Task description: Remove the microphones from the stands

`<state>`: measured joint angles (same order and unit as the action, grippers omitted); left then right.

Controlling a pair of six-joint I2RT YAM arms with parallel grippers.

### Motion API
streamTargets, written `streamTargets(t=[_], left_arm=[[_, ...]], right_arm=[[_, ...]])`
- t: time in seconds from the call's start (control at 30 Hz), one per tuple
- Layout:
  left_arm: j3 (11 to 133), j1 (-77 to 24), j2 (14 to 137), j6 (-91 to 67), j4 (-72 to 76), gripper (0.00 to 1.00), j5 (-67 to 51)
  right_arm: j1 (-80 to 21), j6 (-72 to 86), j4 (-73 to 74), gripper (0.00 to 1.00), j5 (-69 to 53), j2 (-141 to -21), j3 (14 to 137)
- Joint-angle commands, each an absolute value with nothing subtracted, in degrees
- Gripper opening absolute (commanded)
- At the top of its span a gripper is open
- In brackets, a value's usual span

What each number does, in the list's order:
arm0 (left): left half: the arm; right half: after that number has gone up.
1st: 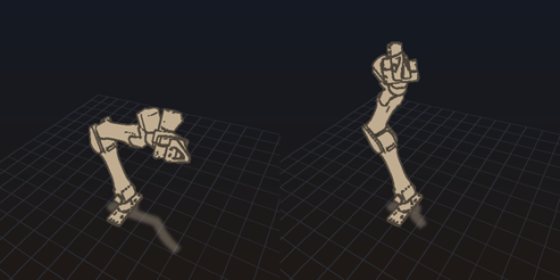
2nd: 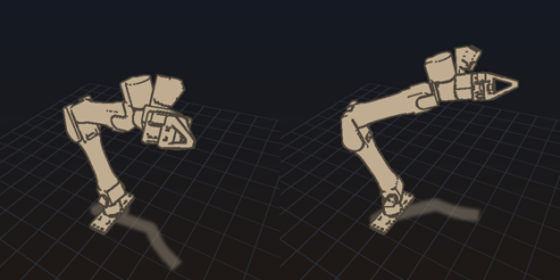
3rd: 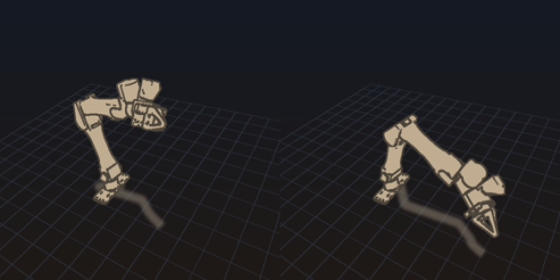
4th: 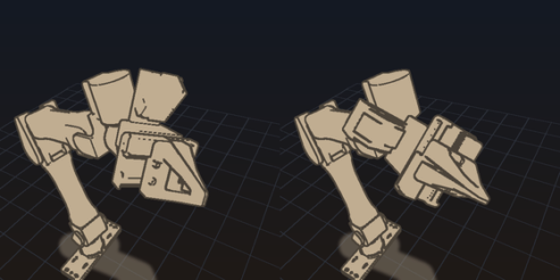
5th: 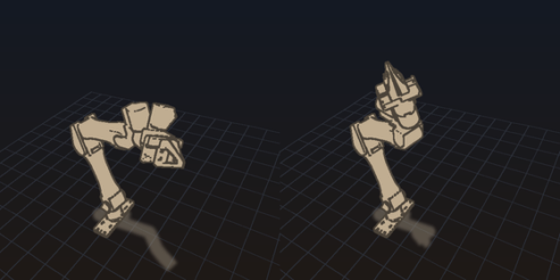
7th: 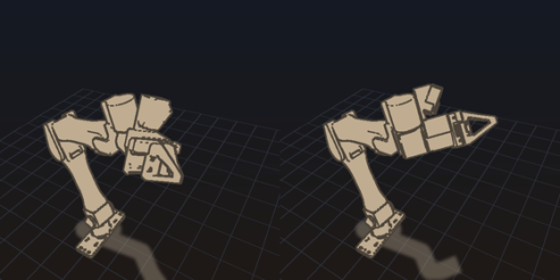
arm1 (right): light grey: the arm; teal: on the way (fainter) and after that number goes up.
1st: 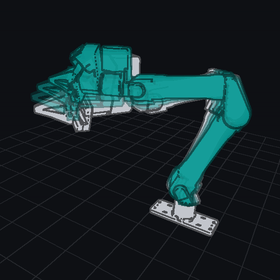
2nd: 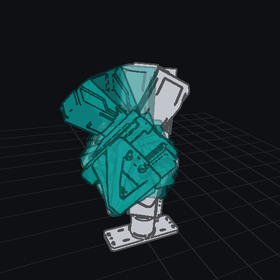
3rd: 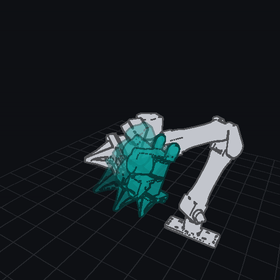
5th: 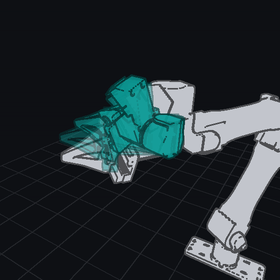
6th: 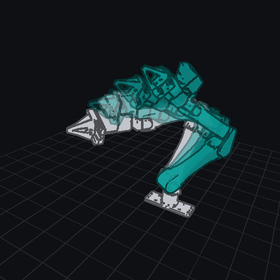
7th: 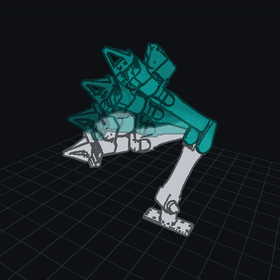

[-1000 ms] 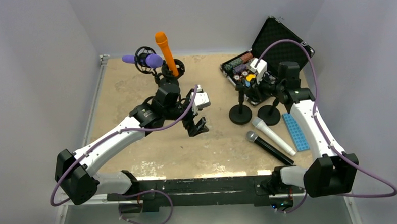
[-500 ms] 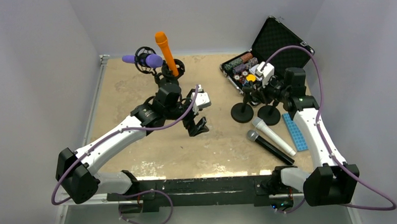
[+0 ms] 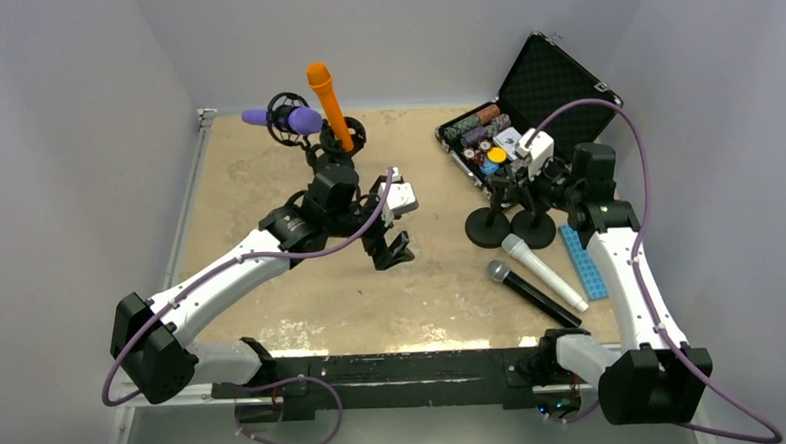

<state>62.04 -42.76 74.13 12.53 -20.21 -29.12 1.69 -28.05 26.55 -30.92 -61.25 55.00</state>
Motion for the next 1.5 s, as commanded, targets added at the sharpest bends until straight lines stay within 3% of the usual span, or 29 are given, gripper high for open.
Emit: streamTargets(t=[0.0,0.07,0.13,0.2,0.67,1.0,1.33,1.47], left_arm=[[63.86,-42.43,73.89,11.85,-18.14,1.0,-29.36],[64.22,-42.43,73.7,12.44,-18.93,1.0,-29.28],[65.12,-42.44,73.41,13.25,-20.09,1.0,-29.1],[66.83,-42.42,73.03,14.56,-21.83,1.0,-29.21],[87.56,-42.48,69.9,19.26,-34.78,1.0,-29.71],[110.73,-37.48,69.29,20.0,-54.94,1.0,-18.23],[104.82,-21.35,60.18,17.2,-53.31,1.0,-17.62],[102.48,-14.43,60.17,16.69,-58.39,1.0,-18.96]], right_arm=[[2.29,-28.91,29.5,0.28,-29.76,-62.47,56.95],[2.29,-28.8,31.64,0.47,-32.46,-63.21,58.87],[2.29,-27.15,31.77,0.76,-34.83,-62.72,60.18],[2.29,-25.07,31.03,0.85,-36.83,-61.72,61.47],[0.46,-17.84,33.63,0.98,-47.94,-62.53,76.07],[-13.69,-25.81,49.83,0.99,-43.65,-72.94,93.94],[-20.46,-15.95,45.44,0.96,-49.54,-87.3,113.42],[-21.79,-7.74,34.56,0.92,-50.65,-92.43,118.52]])
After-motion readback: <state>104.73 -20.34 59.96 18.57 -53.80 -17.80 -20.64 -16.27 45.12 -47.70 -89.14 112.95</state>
